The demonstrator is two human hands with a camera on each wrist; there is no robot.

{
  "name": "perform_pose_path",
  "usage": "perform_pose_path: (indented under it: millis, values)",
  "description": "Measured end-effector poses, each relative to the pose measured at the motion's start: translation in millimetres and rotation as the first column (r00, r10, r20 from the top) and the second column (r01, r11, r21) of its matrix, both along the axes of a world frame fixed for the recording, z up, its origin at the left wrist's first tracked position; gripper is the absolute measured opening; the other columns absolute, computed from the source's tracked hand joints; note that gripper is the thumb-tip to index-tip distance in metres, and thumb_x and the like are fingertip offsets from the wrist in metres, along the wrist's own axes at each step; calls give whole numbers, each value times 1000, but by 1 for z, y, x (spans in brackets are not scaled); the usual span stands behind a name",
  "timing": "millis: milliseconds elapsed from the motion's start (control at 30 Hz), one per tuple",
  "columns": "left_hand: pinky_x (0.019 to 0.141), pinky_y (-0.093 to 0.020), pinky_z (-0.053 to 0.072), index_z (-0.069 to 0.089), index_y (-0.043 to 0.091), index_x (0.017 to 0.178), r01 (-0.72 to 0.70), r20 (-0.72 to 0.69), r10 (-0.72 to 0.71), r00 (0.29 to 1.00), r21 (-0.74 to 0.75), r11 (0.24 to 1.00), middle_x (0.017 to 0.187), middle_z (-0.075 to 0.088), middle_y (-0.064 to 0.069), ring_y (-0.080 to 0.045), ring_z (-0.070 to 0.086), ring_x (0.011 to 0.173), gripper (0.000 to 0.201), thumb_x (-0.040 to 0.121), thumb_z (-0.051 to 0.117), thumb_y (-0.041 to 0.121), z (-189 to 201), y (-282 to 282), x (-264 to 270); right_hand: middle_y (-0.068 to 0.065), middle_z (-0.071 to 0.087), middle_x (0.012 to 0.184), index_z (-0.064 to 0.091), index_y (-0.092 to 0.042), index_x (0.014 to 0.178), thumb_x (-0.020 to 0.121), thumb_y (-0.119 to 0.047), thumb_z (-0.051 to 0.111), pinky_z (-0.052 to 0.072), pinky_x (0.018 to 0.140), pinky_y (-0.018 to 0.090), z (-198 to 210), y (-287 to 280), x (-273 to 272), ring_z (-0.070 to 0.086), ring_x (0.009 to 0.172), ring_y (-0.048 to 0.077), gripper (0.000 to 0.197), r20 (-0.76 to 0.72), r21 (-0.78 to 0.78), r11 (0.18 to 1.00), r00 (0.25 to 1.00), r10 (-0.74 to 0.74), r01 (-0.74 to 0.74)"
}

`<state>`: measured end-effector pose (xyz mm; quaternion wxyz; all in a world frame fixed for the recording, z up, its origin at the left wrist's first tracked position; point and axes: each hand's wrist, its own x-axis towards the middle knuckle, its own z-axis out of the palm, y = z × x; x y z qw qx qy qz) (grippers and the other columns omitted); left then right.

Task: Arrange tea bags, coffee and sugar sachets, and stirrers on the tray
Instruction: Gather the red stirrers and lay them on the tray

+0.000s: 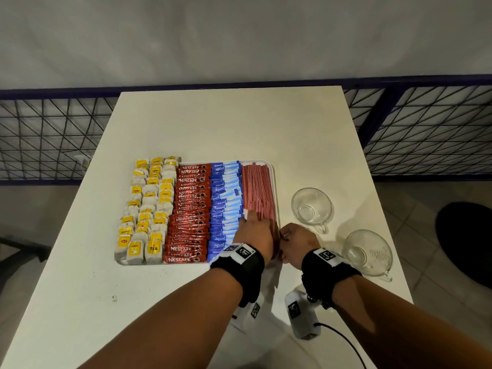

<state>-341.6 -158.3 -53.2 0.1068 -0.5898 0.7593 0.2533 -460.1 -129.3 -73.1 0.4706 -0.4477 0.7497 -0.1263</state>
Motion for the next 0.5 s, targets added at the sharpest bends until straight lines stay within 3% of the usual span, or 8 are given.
perform_pose_path:
  millis: [233,400,500]
  values:
    - [98,-46,42,46,9,126,6,2,-5,1000,-60,998,131,35,-14,-37,43,113,43,86,56,22,-4,1,-3,10,70,92,53,-26,81,85,-17,52,54,84,38,5,0,1,67,88,29,10,-60,-10,999,997,46,-47]
    - [99,-39,43,36,2,138,-57,25,58,998,-40,998,137,30,-15,-34,41,118,60,87,59,22,-5,-2,-1,12,70,89,50,-29,72,81,-14,50,54,84,42,6,1,2,67,86,32,17,-26,-16,1000,1000,2,-3]
    - [99,-39,43,36,1,137,-64,31,66,997,-45,997,136,30,-15,-33,42,117,60,86,60,22,-8,-2,-2,12,70,86,50,-29,72,80,-15,52,54,83,41,5,2,2,67,83,32,17,-15,-17,1000,1000,-13,13]
